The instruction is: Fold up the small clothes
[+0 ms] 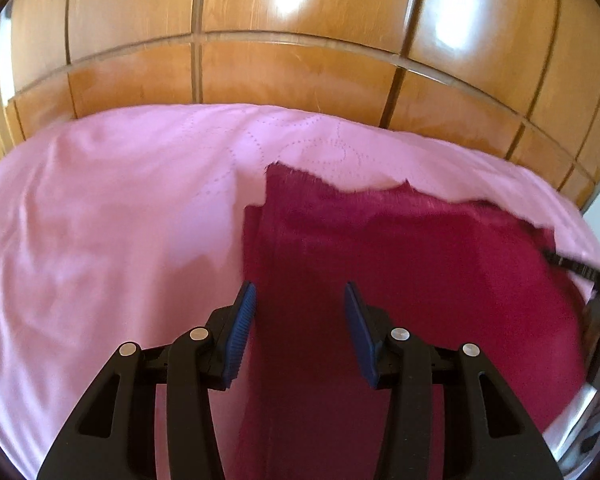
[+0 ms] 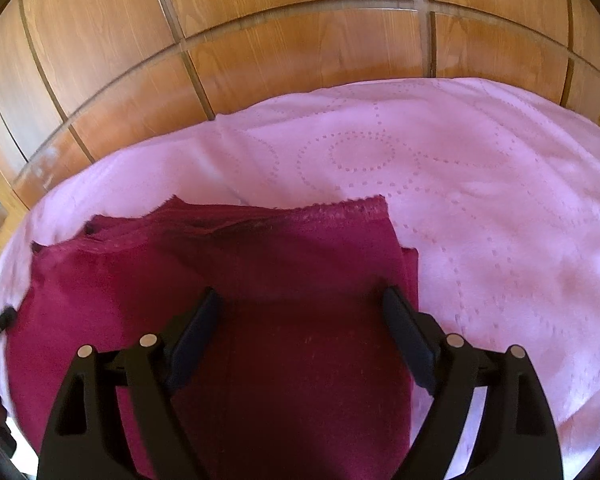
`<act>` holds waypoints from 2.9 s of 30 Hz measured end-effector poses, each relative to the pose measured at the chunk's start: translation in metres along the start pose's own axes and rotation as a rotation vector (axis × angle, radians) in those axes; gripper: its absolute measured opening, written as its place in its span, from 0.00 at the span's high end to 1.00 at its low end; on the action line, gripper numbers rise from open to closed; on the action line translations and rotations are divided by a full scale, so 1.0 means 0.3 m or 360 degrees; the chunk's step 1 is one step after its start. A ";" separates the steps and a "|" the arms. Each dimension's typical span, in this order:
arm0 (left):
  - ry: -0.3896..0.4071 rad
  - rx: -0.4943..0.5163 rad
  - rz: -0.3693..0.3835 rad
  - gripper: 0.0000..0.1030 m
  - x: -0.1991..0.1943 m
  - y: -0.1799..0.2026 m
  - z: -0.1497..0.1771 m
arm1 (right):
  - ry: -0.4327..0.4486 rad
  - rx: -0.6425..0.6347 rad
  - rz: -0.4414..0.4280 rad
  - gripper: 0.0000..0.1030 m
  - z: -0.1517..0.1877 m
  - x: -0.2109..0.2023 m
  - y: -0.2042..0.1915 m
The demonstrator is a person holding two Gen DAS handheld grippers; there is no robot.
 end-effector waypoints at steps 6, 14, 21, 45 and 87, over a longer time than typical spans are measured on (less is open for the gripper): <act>0.0026 0.0046 0.0003 0.56 -0.088 0.011 0.102 | 0.0041 0.0104 -0.0021 0.13 0.062 -0.140 0.048; -0.0009 0.0065 -0.0033 0.56 -0.097 0.036 0.152 | -0.0087 0.0401 -0.0435 0.31 0.236 -0.214 0.148; -0.0004 0.0118 -0.0082 0.52 -0.103 0.062 0.164 | -0.0137 0.0391 -0.0641 0.46 0.256 -0.179 0.058; -0.0047 0.0086 0.0058 0.52 -0.093 0.035 0.158 | -0.0211 -0.0386 -0.0616 0.74 0.057 -0.202 -0.698; -0.0391 -0.0424 0.0601 0.74 -0.085 -0.085 0.108 | -0.0515 -0.0616 -0.1118 0.27 0.377 -0.102 -0.751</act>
Point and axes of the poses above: each gripper's, at about its wrist camera, not at the fingertips, and x roughly the way its jaws point, y to its right, z to its underside, the point moved 1 cm from there along x, roughly the way its jaws point, and after that the axes turned 11 degrees about -z, right-handed, at the moved point
